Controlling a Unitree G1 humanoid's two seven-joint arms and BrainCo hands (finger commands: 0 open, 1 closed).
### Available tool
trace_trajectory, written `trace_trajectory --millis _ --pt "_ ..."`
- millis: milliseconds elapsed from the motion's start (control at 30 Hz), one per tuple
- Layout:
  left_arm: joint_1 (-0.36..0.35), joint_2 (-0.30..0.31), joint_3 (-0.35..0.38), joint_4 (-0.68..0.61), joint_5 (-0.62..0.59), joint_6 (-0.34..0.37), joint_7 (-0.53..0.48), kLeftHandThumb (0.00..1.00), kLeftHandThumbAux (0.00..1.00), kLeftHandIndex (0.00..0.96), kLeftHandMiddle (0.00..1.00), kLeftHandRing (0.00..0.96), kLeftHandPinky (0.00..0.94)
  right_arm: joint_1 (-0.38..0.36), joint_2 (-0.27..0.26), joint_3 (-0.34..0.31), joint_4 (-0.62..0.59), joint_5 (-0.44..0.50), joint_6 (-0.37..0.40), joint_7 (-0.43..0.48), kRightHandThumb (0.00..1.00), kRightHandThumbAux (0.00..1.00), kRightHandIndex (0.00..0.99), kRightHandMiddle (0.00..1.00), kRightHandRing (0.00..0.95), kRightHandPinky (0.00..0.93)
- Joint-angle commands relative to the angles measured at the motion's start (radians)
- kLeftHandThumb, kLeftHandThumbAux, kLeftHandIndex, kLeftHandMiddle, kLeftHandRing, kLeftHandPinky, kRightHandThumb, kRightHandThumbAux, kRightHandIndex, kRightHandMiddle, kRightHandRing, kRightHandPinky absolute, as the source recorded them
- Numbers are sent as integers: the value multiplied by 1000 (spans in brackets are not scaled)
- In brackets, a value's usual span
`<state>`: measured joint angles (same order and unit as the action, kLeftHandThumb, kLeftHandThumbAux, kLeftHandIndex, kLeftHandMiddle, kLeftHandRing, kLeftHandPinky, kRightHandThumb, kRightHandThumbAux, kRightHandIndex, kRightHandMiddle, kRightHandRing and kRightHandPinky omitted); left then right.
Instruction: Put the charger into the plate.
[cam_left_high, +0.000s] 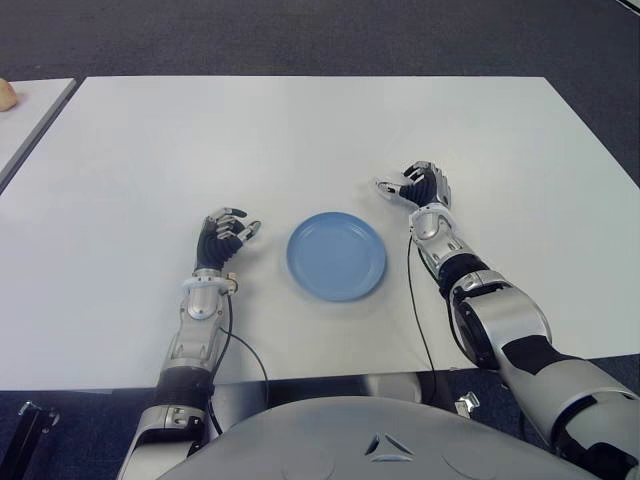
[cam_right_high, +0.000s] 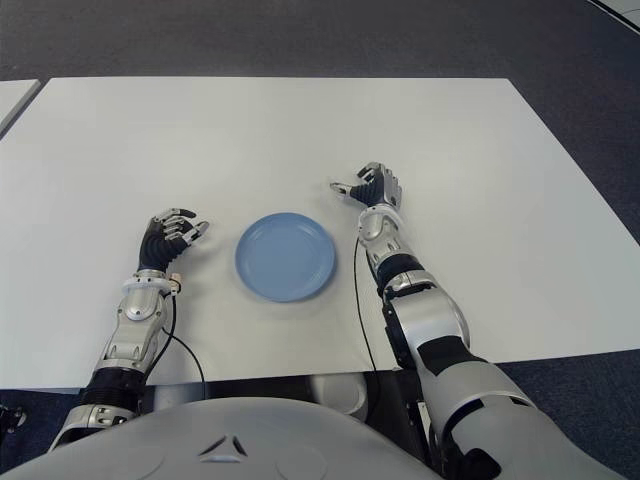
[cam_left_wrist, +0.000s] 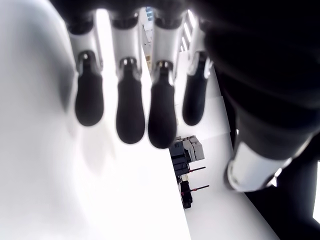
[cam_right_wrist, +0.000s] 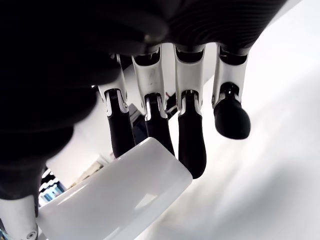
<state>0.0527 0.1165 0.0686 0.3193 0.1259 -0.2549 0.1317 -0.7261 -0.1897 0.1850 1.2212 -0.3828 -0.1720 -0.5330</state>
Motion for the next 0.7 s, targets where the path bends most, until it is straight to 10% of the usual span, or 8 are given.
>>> trace_trajectory --millis 33,700 --pt "-5 -5 9 3 -9 10 6 708 718 434 636 629 613 12 -4 -20 -12 23 -26 16 698 731 436 753 784 804" --pt "-11 -5 15 17 -8 4 15 711 717 434 637 630 622 42 -2 -52 -95 38 -85 -23 700 729 436 771 795 793"
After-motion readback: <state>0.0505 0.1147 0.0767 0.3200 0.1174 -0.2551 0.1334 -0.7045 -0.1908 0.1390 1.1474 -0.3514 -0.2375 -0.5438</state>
